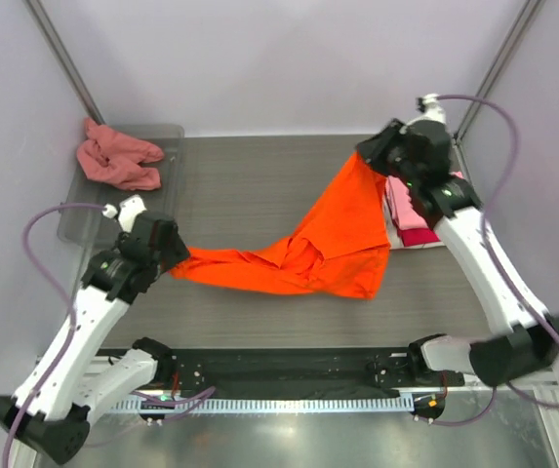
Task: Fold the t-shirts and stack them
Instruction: Flatten the tshirt out
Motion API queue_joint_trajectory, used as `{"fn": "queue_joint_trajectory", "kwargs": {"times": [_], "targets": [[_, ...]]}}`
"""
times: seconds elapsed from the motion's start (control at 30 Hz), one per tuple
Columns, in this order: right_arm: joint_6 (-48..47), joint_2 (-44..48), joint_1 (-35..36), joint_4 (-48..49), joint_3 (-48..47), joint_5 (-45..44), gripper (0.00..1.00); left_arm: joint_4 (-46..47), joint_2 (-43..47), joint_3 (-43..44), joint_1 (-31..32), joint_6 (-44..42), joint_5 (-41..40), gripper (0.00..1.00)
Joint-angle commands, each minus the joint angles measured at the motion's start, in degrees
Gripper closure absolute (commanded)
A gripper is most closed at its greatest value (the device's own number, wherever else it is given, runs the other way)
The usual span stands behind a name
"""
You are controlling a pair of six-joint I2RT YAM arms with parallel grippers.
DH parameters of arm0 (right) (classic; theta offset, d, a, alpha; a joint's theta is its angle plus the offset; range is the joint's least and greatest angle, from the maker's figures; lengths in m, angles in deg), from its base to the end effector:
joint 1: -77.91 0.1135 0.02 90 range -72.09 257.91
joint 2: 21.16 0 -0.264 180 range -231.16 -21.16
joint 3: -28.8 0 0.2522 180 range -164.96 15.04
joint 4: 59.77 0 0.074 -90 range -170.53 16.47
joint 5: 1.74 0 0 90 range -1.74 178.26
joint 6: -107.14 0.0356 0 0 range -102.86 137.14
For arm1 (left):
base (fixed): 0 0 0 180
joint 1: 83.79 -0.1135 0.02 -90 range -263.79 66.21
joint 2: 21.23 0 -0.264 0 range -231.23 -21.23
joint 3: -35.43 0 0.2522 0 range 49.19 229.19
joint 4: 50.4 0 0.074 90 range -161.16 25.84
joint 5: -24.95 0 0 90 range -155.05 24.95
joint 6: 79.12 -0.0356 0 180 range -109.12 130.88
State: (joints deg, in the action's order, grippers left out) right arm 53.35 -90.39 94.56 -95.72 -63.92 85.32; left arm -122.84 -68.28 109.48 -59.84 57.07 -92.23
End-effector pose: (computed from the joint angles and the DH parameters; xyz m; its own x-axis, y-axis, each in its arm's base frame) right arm 0.2541 0.0741 0.4372 -0.3075 0.5238 -0.7944 -0.0701 0.8201 0.5679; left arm 0.1336 -0.0416 0.3459 -0.5000 -0.4803 -0.7206 -0.4227 0.8616 -0.2810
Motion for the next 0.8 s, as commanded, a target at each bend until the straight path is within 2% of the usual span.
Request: {"fn": "queue_joint_trajectory", "kwargs": {"times": [0.0, 0.03, 0.07, 0.13, 0.17, 0.23, 0.37, 0.47, 0.53, 0.77], "targets": [[3.4, -11.7, -0.3, 4.7, 1.2, 4.2, 0.48, 1.5, -4.3, -2.5, -0.2, 2.6, -4.5, 0.23], [3.5, -13.8, -0.5, 4.6, 0.7, 3.9, 0.25, 2.2, -5.1, -3.0, 0.0, 2.3, -4.1, 0.19], [3.2, -16.8, -0.4, 4.1, -0.2, 4.0, 0.11, 5.4, -6.6, -3.3, 0.4, 1.1, -3.0, 0.15], [2.8, -17.4, -0.3, 4.0, 0.7, 3.6, 0.11, 9.1, -7.5, -3.9, 2.1, -0.7, -0.8, 0.13], [2.6, -16.6, -0.3, 4.2, 2.9, 3.2, 0.11, 12.8, -8.0, -4.1, 4.9, -2.7, 1.1, 0.13], [0.9, -14.4, -0.3, 3.9, 6.9, -0.3, 0.22, 17.9, -9.9, -4.4, 8.9, -5.0, 3.1, 0.13], [-1.5, -10.8, -0.3, 2.3, 15.0, -2.2, 0.39, 25.3, -13.1, -4.7, 12.4, -8.3, 8.0, 0.17], [-3.3, -7.9, -0.2, 0.7, 21.8, -2.7, 0.45, 29.9, -17.4, -5.1, 13.2, -10.1, 11.8, 0.2], [-3.9, -6.4, -0.3, 0.2, 26.0, -2.6, 0.45, 32.4, -21.0, -4.7, 14.5, -11.2, 13.5, 0.21], [-4.0, -6.2, -0.3, 0.3, 31.6, -7.2, 0.53, 37.5, -29.1, -2.1, 18.4, -13.1, 14.9, 0.23]]}}
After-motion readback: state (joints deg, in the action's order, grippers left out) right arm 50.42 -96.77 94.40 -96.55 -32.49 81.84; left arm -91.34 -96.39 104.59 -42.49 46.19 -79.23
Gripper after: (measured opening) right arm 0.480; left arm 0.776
